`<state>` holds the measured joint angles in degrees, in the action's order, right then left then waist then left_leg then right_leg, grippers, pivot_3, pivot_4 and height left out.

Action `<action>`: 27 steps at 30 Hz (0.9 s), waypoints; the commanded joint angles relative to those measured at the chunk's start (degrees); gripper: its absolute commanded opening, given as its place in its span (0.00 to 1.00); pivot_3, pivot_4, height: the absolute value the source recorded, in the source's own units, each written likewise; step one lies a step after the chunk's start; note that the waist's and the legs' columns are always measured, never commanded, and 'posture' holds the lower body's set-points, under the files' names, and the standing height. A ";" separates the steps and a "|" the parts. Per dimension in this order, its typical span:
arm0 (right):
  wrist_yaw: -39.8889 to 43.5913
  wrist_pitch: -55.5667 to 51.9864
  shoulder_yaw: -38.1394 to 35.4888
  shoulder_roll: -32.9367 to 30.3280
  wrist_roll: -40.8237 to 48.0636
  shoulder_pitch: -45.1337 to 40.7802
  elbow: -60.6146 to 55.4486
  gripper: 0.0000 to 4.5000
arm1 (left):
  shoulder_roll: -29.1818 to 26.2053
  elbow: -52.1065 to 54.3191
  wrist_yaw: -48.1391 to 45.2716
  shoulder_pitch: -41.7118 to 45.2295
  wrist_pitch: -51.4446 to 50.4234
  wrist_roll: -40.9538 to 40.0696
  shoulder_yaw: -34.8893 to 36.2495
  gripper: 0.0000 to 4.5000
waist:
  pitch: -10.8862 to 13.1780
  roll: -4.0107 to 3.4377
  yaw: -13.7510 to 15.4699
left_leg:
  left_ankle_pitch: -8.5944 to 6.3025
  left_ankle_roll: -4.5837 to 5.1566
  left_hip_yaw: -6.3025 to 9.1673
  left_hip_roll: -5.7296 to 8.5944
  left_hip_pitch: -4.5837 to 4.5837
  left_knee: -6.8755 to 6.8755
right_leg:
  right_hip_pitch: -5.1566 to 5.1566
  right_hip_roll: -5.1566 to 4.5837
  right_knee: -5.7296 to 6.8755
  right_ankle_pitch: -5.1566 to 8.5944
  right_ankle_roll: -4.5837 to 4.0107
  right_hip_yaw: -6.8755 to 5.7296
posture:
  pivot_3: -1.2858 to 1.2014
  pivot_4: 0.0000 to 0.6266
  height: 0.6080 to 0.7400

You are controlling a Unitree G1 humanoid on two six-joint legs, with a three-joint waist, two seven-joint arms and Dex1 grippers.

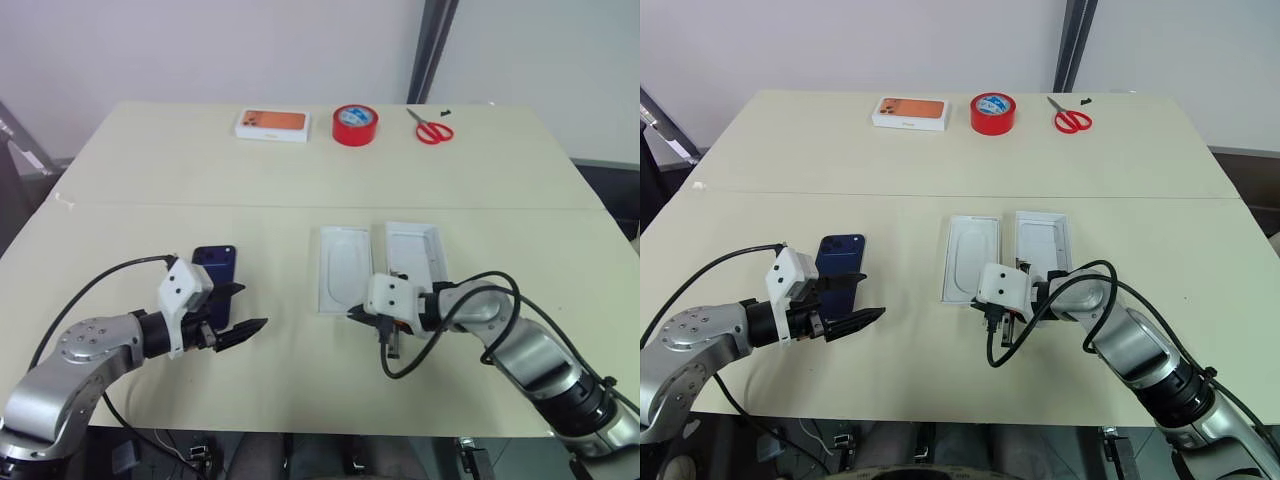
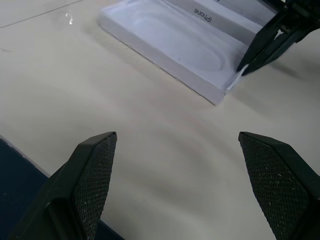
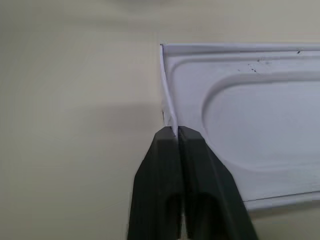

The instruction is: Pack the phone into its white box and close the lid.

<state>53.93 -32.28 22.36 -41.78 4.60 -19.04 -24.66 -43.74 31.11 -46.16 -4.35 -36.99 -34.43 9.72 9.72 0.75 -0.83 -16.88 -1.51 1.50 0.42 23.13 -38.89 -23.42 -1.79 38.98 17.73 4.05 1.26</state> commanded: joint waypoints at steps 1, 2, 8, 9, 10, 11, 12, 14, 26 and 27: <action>1.21 1.06 1.27 -0.23 0.06 0.88 -3.62 0.01 | 0.06 1.58 -0.17 0.13 0.48 -0.63 0.07 0.91 | 0.00 0.00 -0.01 | 0.00 0.00 0.00 0.00 -0.01 0.00 | 0.01 0.00 0.00 0.00 0.00 0.00 | 0.52 0.24 1.00; 1.14 1.12 1.37 -0.12 0.04 1.09 -4.28 0.01 | 0.09 1.62 -0.12 0.07 0.42 -0.73 0.18 0.91 | 0.00 0.00 0.00 | 0.00 0.00 0.00 0.00 -0.01 0.00 | 0.00 0.00 0.00 0.00 0.00 0.00 | 0.52 0.24 1.00; 0.78 1.15 1.94 0.55 -0.16 1.51 -4.75 0.01 | -0.03 2.23 -0.07 -0.77 -0.04 -1.40 0.94 0.91 | 0.00 0.00 0.00 | 0.00 0.00 0.00 0.00 -0.01 -0.01 | 0.01 0.00 0.00 0.00 0.00 0.00 | 0.52 0.24 1.00; 1.00 1.17 1.99 0.59 0.08 1.68 -4.86 0.01 | -0.08 2.33 -0.06 -0.88 -0.11 -1.46 1.02 0.91 | 0.00 0.00 0.02 | 0.00 0.00 0.00 0.00 -0.01 -0.01 | 0.01 0.00 0.00 0.00 0.00 0.00 | 0.52 0.24 1.00; 0.92 1.58 2.05 0.69 -0.05 1.78 -4.84 0.01 | -0.16 2.40 -0.03 -1.01 -0.24 -1.58 1.18 0.91 | 0.00 0.00 0.02 | 0.00 0.00 0.00 0.00 -0.01 0.00 | 0.01 0.00 0.00 0.00 0.00 0.00 | 0.52 0.24 1.00; 0.90 1.66 2.04 0.81 -0.01 1.82 -4.81 0.01 | -0.27 2.48 0.05 -1.17 -0.41 -1.72 1.36 0.91 | 0.00 0.00 -0.01 | 0.00 0.00 0.00 0.00 -0.01 0.00 | 0.01 0.00 0.00 0.00 0.00 0.00 | 0.52 0.24 1.00; 1.09 1.00 1.62 1.19 0.89 1.65 -4.87 0.01 | -0.43 2.60 0.13 -1.36 -0.57 -1.87 1.59 0.91 | 0.00 0.00 -0.05 | 0.00 0.00 0.00 0.00 -0.01 0.00 | 0.01 0.00 0.00 0.00 0.00 0.00 | 0.52 0.24 1.00; 1.12 -1.56 0.17 2.41 3.34 0.98 -5.04 0.16 | -0.72 2.78 0.28 -1.69 -0.81 -2.15 2.05 0.91 | 0.00 0.00 -0.09 | 0.00 0.00 0.00 0.00 -0.02 0.00 | 0.01 0.00 0.00 0.00 0.00 0.00 | 0.52 0.24 1.00; -6.99 -10.36 -5.73 15.11 11.35 -11.71 -0.65 0.74 | 4.19 -10.87 24.44 10.83 -17.52 -8.37 16.95 0.98 | 0.00 0.02 -0.21 | 0.00 0.00 0.07 0.00 -0.03 -0.02 | 0.00 0.08 0.08 -0.01 0.02 -0.08 | 0.52 0.24 1.00; -8.63 -11.10 -4.10 16.75 9.94 -13.68 1.33 0.67 | 4.36 -13.58 28.09 12.98 -20.36 -7.47 17.37 1.00 | -0.01 0.03 -0.31 | 0.00 0.00 0.06 0.00 -0.03 -0.02 | 0.00 0.09 0.09 -0.01 0.03 -0.06 | 0.52 0.24 1.00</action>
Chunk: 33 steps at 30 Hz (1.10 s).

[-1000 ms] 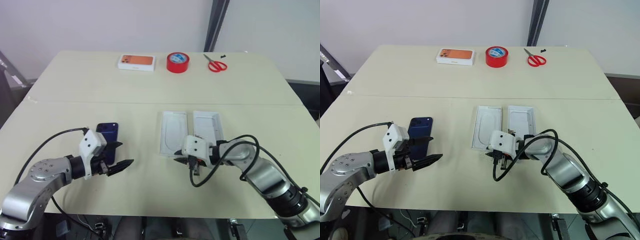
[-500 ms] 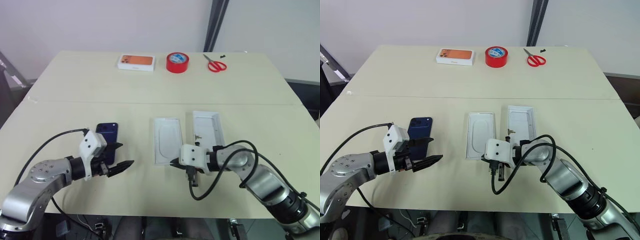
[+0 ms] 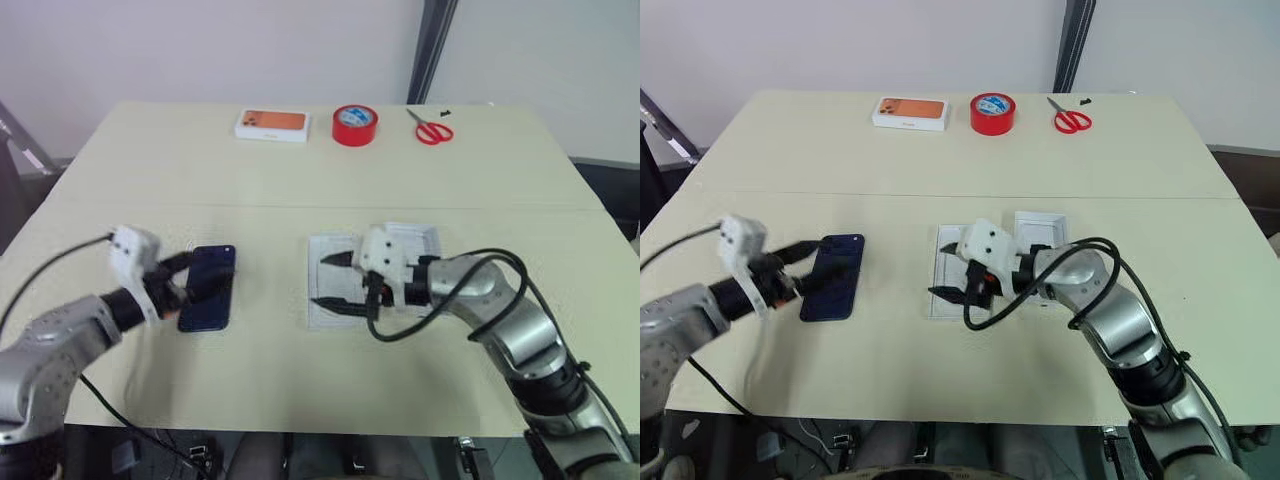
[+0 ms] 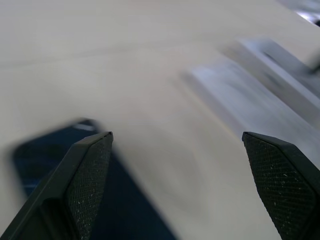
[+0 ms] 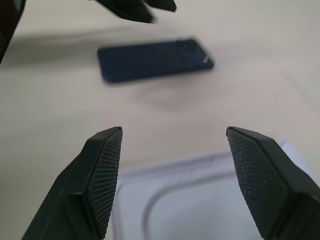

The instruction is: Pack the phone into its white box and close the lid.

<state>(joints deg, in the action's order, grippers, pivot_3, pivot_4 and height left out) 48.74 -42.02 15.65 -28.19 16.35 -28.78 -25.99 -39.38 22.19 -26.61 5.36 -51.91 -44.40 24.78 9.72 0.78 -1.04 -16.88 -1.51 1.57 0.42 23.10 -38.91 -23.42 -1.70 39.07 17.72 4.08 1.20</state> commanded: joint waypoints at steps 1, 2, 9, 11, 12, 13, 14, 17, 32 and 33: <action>-4.92 -1.48 4.76 4.53 -3.87 -5.85 4.87 0.60 | 0.45 -7.83 11.73 5.73 -8.90 2.49 3.14 1.00 | 0.00 0.00 -0.17 | 0.00 0.00 -0.01 0.00 -0.01 -0.02 | 0.00 0.01 0.04 0.00 0.00 0.01 | 0.52 0.24 1.00; -5.82 -1.47 6.17 5.32 -5.24 -7.08 6.36 0.50 | 0.83 -9.84 13.66 7.50 -11.35 2.26 3.77 1.00 | 0.00 0.00 -0.17 | 0.00 0.00 -0.01 0.00 -0.02 -0.05 | -0.03 0.04 0.10 0.00 0.00 0.01 | 0.52 0.24 1.00; -8.89 1.88 16.74 10.02 -14.26 -12.80 13.65 0.02 | 1.43 -16.66 15.42 14.27 -24.19 0.19 4.01 1.00 | -0.02 0.07 0.08 | 0.04 -0.06 0.00 0.05 0.27 -0.15 | -0.29 -0.01 0.14 0.00 0.01 0.00 | 0.52 0.24 1.00; -9.32 3.46 20.44 10.95 -17.75 -14.29 16.14 0.02 | 2.18 -17.85 14.65 15.64 -27.81 -0.48 2.96 1.00 | -0.02 0.06 0.06 | 0.08 -0.13 0.00 0.06 0.25 -0.17 | -0.29 -0.02 0.16 -0.01 0.01 0.00 | 0.52 0.24 1.00; -9.40 4.02 21.54 11.28 -18.94 -14.74 17.17 0.02 | 2.44 -17.94 14.25 16.12 -29.35 -0.73 2.42 1.00 | -0.03 0.08 0.04 | 0.09 -0.16 0.00 0.06 0.23 -0.17 | -0.29 -0.02 0.21 -0.01 0.00 0.00 | 0.52 0.24 1.00; -9.71 4.70 22.45 12.00 -20.03 -15.19 18.72 0.02 | 2.71 -17.98 13.69 16.68 -31.58 -1.05 1.32 1.00 | -0.04 0.07 0.01 | 0.09 -0.16 0.01 0.06 0.21 -0.17 | -0.28 -0.01 0.23 -0.01 0.00 0.00 | 0.52 0.24 1.00; -9.97 5.32 23.16 12.71 -21.02 -15.59 20.21 0.02 | 3.64 -18.13 13.75 17.27 -33.38 -1.16 1.04 1.00 | -0.04 0.06 0.04 | 0.09 -0.16 0.02 0.06 0.17 -0.17 | -0.25 -0.01 0.25 -0.01 0.00 0.00 | 0.52 0.24 1.00; -10.13 6.74 24.43 14.28 -23.26 -16.18 23.09 0.02 | 6.72 -17.45 14.19 18.19 -36.59 -0.83 0.60 1.00 | -0.06 0.06 0.22 | 0.10 -0.18 0.02 0.09 0.16 -0.17 | -0.24 -0.03 0.25 -0.01 0.00 0.00 | 0.52 0.24 1.00; -4.41 8.09 25.84 11.20 -29.24 -14.73 20.98 0.02 | 23.20 -9.20 21.24 16.31 -40.59 -10.15 1.23 1.00 | -0.23 -0.06 0.40 | 0.10 -0.19 0.05 0.14 0.05 -0.16 | -0.03 -0.09 0.15 -0.01 0.01 -0.03 | 0.52 0.24 1.00; -4.23 7.97 25.79 11.17 -29.57 -14.72 20.98 0.02 | 23.20 -9.26 21.64 16.21 -40.59 -10.78 1.21 1.00 | -0.23 -0.06 0.37 | 0.10 -0.19 0.05 0.14 0.04 -0.16 | -0.03 -0.09 0.15 -0.01 0.00 -0.03 | 0.52 0.24 1.00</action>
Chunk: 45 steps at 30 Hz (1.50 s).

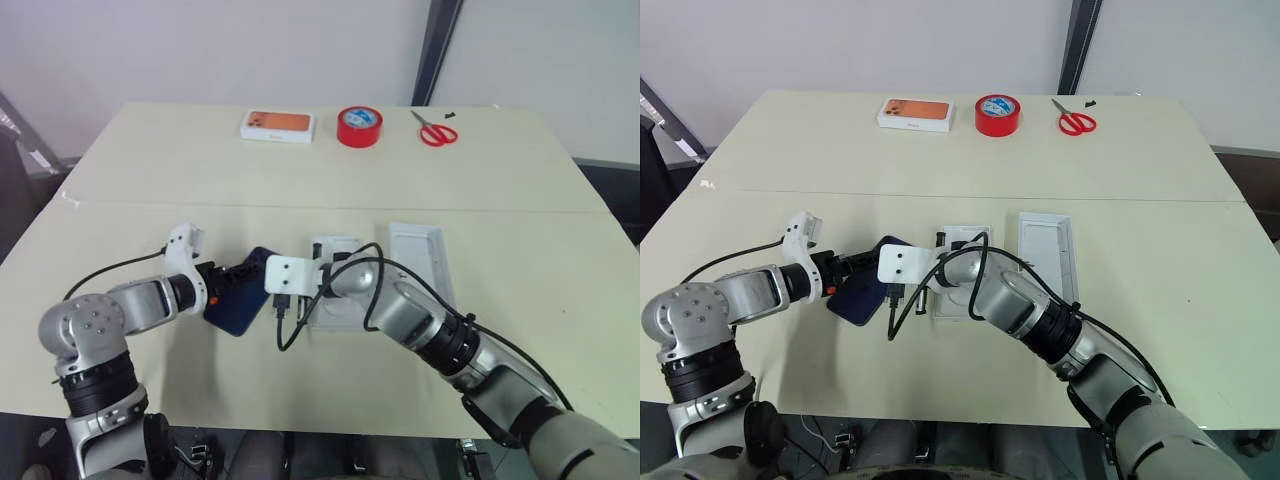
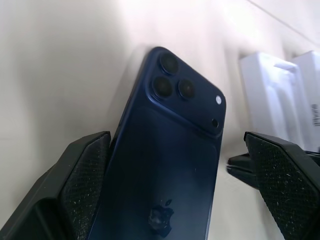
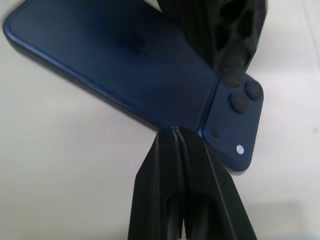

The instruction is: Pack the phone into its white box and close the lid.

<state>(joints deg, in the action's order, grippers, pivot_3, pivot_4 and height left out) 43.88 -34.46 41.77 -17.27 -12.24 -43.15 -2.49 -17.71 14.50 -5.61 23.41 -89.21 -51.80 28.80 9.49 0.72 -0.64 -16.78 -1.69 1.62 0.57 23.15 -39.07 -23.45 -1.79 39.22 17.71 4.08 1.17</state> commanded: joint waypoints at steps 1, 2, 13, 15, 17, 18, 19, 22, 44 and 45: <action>0.86 0.34 -0.32 -0.01 -1.41 -0.37 -2.59 0.02 | 1.54 -1.65 0.94 -1.96 -3.29 -4.00 -2.84 1.00 | 0.00 0.00 -0.02 | 0.00 0.00 0.00 0.00 -0.02 0.00 | 0.01 0.00 0.00 0.00 0.00 0.00 | 0.52 0.24 1.00; 1.12 0.28 -0.29 -0.27 -1.88 -0.38 -2.67 0.02 | 1.45 -1.76 1.24 -2.06 -3.29 -4.61 -2.83 1.00 | 0.00 0.00 -0.02 | 0.00 0.00 0.01 0.00 -0.04 0.01 | 0.02 0.01 0.00 0.00 0.00 0.00 | 0.52 0.24 1.00; 8.16 -2.19 0.19 -5.30 -3.40 0.40 -8.99 0.02 | -7.92 -3.78 -1.35 -3.47 -3.29 -10.20 -7.79 1.00 | 0.00 0.00 -0.38 | 0.01 -0.02 0.02 -0.01 -0.07 0.04 | 0.03 0.03 -0.02 0.00 0.00 0.01 | 0.52 0.24 1.00; 8.71 -1.90 0.53 -5.13 -3.64 0.44 -8.57 0.02 | -10.24 -3.87 -2.47 -3.89 -3.29 -11.28 -9.87 1.00 | -0.01 0.00 -0.48 | 0.01 -0.02 0.02 -0.01 -0.10 0.06 | 0.04 0.04 -0.02 0.00 0.00 0.02 | 0.52 0.24 1.00; 8.62 -1.28 0.83 -4.45 -4.12 0.35 -7.43 0.02 | -13.63 -4.81 -3.92 -4.16 -3.29 -13.08 -13.01 1.00 | -0.01 0.01 -0.46 | 0.01 -0.02 0.02 -0.01 -0.15 0.10 | 0.07 0.03 -0.02 0.00 -0.01 0.04 | 0.52 0.24 1.00; 8.53 -1.06 0.97 -3.99 -4.20 0.33 -6.77 0.02 | -14.77 -4.91 -4.41 -4.32 -3.29 -13.58 -14.03 1.00 | -0.02 -0.01 -0.48 | 0.01 -0.03 0.03 -0.02 -0.17 0.11 | 0.08 0.04 -0.03 0.01 -0.01 0.04 | 0.52 0.24 1.00; 8.42 -0.91 1.07 -3.55 -4.23 0.31 -6.14 0.02 | -15.66 -5.01 -4.88 -4.44 -3.29 -14.07 -14.76 1.00 | -0.02 -0.01 -0.51 | 0.01 -0.03 0.01 -0.02 -0.22 0.14 | 0.10 0.03 -0.03 0.01 -0.01 0.06 | 0.52 0.24 1.00; 7.73 -0.09 1.17 -2.14 -4.70 0.20 -3.97 0.02 | -17.78 -4.80 -5.94 -4.70 -3.29 -14.52 -16.31 1.00 | -0.02 -0.01 -0.59 | 0.00 -0.02 0.01 -0.02 -0.43 0.23 | 0.30 0.02 -0.09 0.01 -0.02 0.07 | 0.52 0.24 1.00; 13.46 3.74 -0.42 -2.50 -3.83 1.02 -3.77 0.02 | -13.76 -6.26 -1.75 -5.37 -3.29 -16.35 -10.88 1.00 | -0.11 -0.09 -0.45 | 0.11 -0.20 -0.02 0.01 -1.56 1.15 | 1.12 -0.01 -0.62 0.03 -0.05 0.12 | 0.52 0.24 1.00; 13.25 3.85 -0.35 -2.01 -3.96 0.97 -3.15 0.02 | -13.63 -6.22 -1.58 -5.44 -3.29 -16.57 -10.82 1.00 | -0.11 -0.09 -0.45 | 0.11 -0.20 -0.01 0.01 -1.56 1.15 | 1.12 -0.01 -0.63 0.03 -0.05 0.11 | 0.52 0.24 1.00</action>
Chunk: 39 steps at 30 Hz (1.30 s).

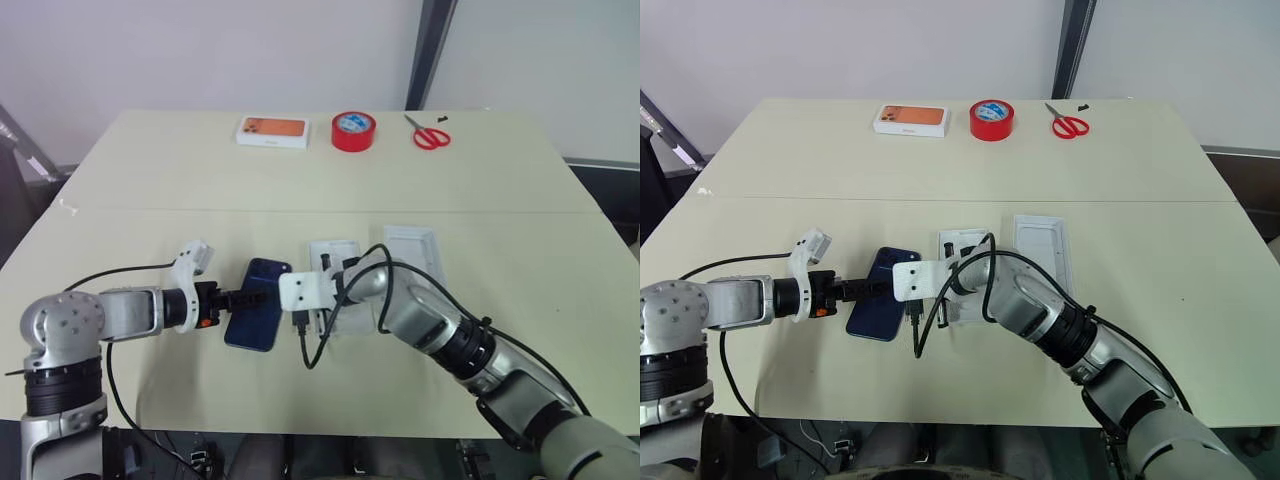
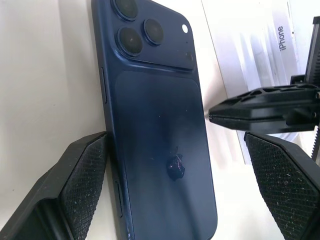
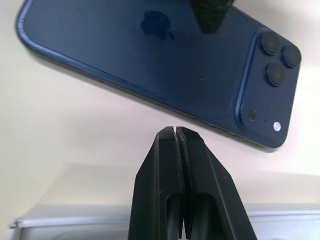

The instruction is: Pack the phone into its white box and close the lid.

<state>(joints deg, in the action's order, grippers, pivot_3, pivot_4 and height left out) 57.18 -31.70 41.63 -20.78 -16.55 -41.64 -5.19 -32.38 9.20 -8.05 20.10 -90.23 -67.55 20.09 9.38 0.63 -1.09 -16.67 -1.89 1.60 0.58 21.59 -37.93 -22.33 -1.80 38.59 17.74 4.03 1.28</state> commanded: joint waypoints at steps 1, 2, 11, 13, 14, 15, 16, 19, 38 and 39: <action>-0.47 1.10 -0.29 2.31 0.41 -0.49 0.31 0.02 | 1.16 -0.94 1.03 -2.22 -2.27 -1.12 -2.01 1.00 | 0.00 0.00 0.00 | 0.00 0.00 0.00 0.00 -0.01 0.00 | 0.00 0.00 -0.01 0.00 0.00 0.00 | 0.52 0.24 1.00; -0.97 1.00 -0.42 3.11 0.42 -0.49 1.07 0.02 | 1.23 -0.88 1.19 -2.31 -2.27 -1.40 -1.95 1.00 | 0.00 0.00 -0.01 | 0.00 0.00 0.00 0.00 0.00 0.00 | 0.00 -0.01 -0.02 0.00 0.00 0.00 | 0.52 0.24 1.00; -3.14 -1.08 -2.41 6.44 0.80 0.21 1.80 0.02 | 3.16 -0.61 3.67 -2.47 -2.27 -4.16 -1.10 1.00 | 0.00 0.00 0.15 | 0.00 0.00 0.01 0.00 -0.04 0.03 | -0.03 -0.02 -0.13 0.00 -0.01 -0.01 | 0.52 0.24 1.00; -3.09 -1.35 -2.54 6.14 0.84 0.59 1.29 0.02 | 3.65 -1.06 4.35 -2.27 -2.27 -4.39 -0.39 1.00 | 0.00 0.00 0.27 | 0.00 0.00 0.01 0.00 -0.04 0.05 | -0.01 -0.04 -0.21 0.00 -0.01 -0.03 | 0.52 0.24 1.00; -3.08 -1.46 -2.58 6.02 0.84 0.72 1.11 0.02 | 3.78 -1.25 4.60 -2.16 -2.27 -4.46 -0.05 1.00 | 0.00 0.00 0.28 | -0.01 0.01 0.01 0.00 -0.04 0.05 | 0.00 -0.05 -0.26 0.00 0.00 -0.03 | 0.52 0.24 1.00; -3.08 -1.64 -2.64 5.89 0.85 0.86 0.94 0.02 | 4.01 -1.77 5.03 -1.89 -2.27 -4.45 0.73 1.00 | 0.00 0.00 0.30 | -0.01 0.01 0.01 0.01 -0.04 0.05 | 0.00 -0.05 -0.27 0.00 0.00 -0.03 | 0.52 0.24 1.00; -3.09 -1.77 -2.68 5.79 0.83 0.97 0.81 0.02 | 4.23 -2.39 5.51 -1.57 -2.27 -4.30 1.64 1.00 | 0.00 0.00 0.33 | -0.02 0.02 0.01 0.01 -0.04 0.05 | 0.00 -0.06 -0.27 -0.01 0.00 -0.04 | 0.52 0.24 1.00; -3.14 -2.00 -2.76 5.64 0.77 1.19 0.49 0.02 | 4.19 -3.51 6.33 -1.01 -2.27 -4.14 3.33 1.00 | 0.00 0.00 0.34 | -0.01 0.02 0.03 0.01 -0.04 0.05 | 0.00 -0.06 -0.27 -0.01 -0.02 -0.06 | 0.52 0.24 1.00; -3.39 -2.12 -2.90 5.00 0.41 1.12 -0.61 0.00 | 1.74 -4.54 9.54 -3.44 -2.27 -10.87 7.50 0.12 | -0.01 0.10 0.19 | 0.25 -0.44 0.05 0.00 0.69 0.65 | -0.71 -0.02 -0.45 -0.02 -0.03 -0.05 | 0.52 0.24 1.00; -3.31 -2.10 -3.01 4.83 0.38 0.98 -0.81 0.00 | 1.66 -4.44 9.76 -3.51 -2.26 -11.27 7.51 0.03 | -0.01 0.09 0.18 | 0.29 -0.49 0.05 -0.01 0.73 0.64 | -0.73 -0.03 -0.45 -0.03 -0.05 -0.06 | 0.52 0.24 1.00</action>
<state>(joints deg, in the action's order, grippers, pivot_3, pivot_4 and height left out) 54.24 -34.18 39.64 -16.27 -16.52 -40.19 -3.91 -30.15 4.76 -0.48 18.07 -91.46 -80.30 28.90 9.37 0.72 -0.91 -16.40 -2.35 1.66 0.57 22.31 -37.30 -23.04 -1.83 38.14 17.69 3.96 1.22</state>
